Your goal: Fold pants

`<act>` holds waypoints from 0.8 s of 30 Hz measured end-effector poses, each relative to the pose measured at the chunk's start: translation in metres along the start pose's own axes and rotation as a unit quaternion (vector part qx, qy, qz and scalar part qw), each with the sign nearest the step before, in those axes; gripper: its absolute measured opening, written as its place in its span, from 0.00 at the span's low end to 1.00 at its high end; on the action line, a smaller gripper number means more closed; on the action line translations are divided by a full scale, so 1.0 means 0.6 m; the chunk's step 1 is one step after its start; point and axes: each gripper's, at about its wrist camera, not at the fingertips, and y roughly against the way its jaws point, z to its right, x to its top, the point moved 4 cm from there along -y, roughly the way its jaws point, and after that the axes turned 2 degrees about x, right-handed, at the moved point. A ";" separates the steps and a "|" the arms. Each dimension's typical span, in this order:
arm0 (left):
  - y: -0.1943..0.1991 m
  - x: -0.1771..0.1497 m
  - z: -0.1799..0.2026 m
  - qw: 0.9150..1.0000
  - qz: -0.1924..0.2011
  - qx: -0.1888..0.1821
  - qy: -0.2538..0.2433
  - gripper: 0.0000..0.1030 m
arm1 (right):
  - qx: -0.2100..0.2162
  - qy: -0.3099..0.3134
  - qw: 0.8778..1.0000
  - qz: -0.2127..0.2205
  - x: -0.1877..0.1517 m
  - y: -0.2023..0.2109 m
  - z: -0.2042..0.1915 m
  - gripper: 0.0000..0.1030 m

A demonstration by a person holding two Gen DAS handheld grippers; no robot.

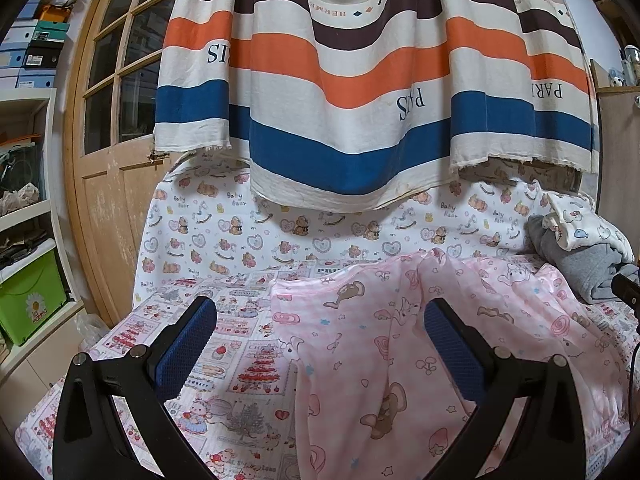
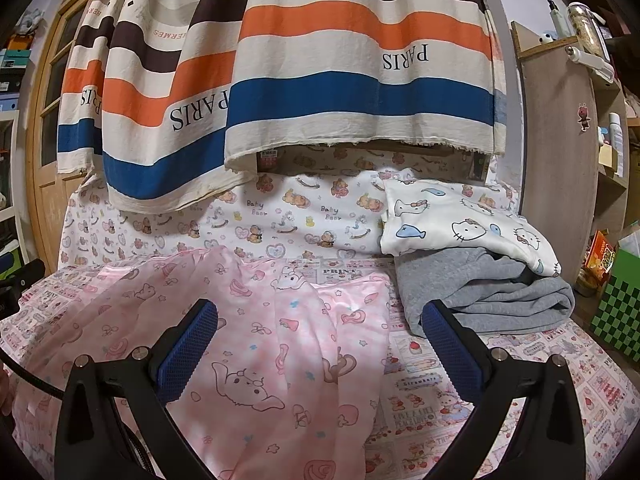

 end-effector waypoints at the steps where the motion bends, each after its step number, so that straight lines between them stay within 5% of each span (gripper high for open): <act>1: 0.000 0.000 0.000 1.000 -0.001 0.000 0.000 1.00 | 0.000 0.000 1.000 0.000 0.000 0.000 -0.001 1.00; 24: 0.002 0.000 -0.003 1.000 0.000 0.006 0.003 1.00 | 0.003 -0.002 1.000 0.001 0.001 0.002 -0.003 1.00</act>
